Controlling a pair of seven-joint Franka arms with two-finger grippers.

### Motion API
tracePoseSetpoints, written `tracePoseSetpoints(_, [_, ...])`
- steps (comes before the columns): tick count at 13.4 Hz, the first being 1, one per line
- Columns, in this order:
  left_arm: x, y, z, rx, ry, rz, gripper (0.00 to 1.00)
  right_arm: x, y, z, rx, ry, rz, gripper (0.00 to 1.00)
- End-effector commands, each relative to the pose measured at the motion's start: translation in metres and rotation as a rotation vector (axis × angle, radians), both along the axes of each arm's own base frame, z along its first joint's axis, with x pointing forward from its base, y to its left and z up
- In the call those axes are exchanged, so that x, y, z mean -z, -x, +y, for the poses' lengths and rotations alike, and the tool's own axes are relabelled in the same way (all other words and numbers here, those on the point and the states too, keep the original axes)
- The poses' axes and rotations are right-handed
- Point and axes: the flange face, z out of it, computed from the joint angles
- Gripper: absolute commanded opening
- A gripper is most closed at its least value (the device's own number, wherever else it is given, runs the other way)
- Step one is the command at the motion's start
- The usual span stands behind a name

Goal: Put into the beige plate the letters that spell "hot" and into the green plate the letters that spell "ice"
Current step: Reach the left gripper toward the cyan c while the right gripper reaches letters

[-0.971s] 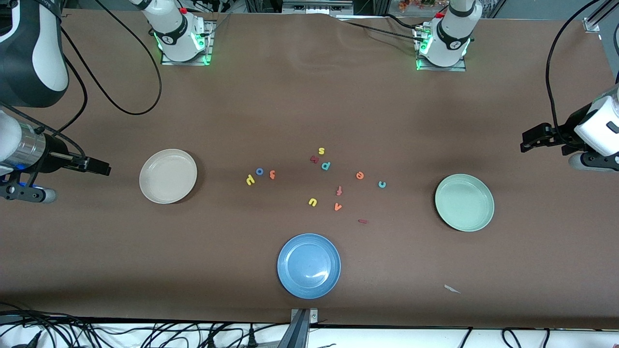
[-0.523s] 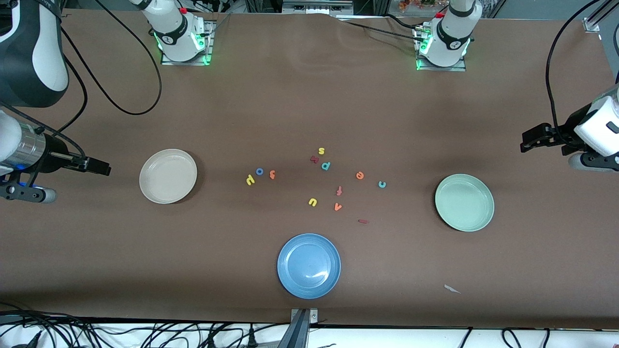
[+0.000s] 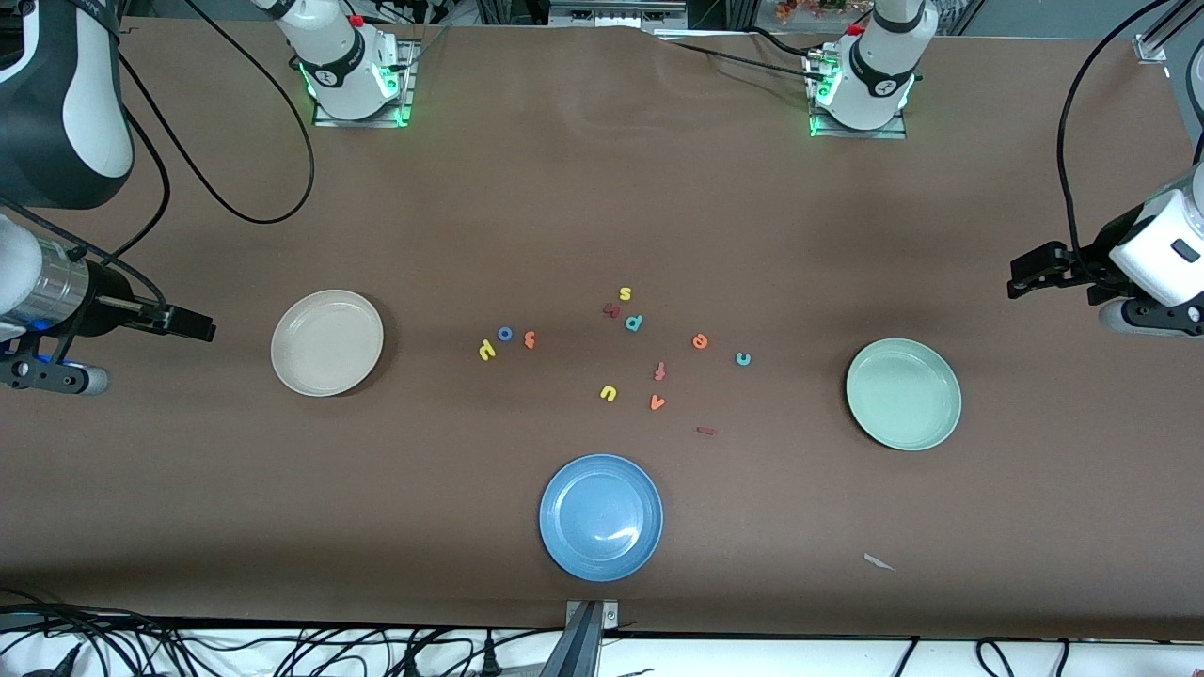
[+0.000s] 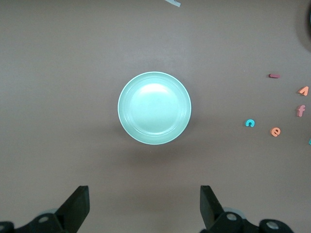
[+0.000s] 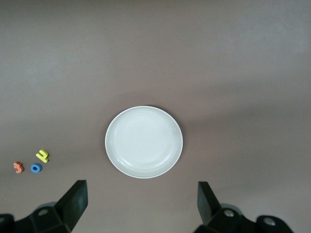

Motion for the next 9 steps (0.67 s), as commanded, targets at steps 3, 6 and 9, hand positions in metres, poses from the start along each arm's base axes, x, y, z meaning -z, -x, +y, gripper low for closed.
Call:
tracePoseSetpoints(3, [0.007, -0.002, -0.011, 0.035, -0.031, 0.001, 1.00, -0.019, 0.007, 0.002, 0.012, -0.017, -0.017, 1.00])
tracePoseSetpoints(6, [0.013, -0.004, -0.027, 0.045, -0.032, 0.011, 1.00, -0.027, 0.009, 0.001, 0.017, -0.019, -0.030, 1.00])
tracePoseSetpoints(9, [0.022, -0.007, -0.044, 0.044, -0.034, 0.015, 1.00, -0.026, 0.008, 0.001, 0.012, -0.013, -0.034, 1.00])
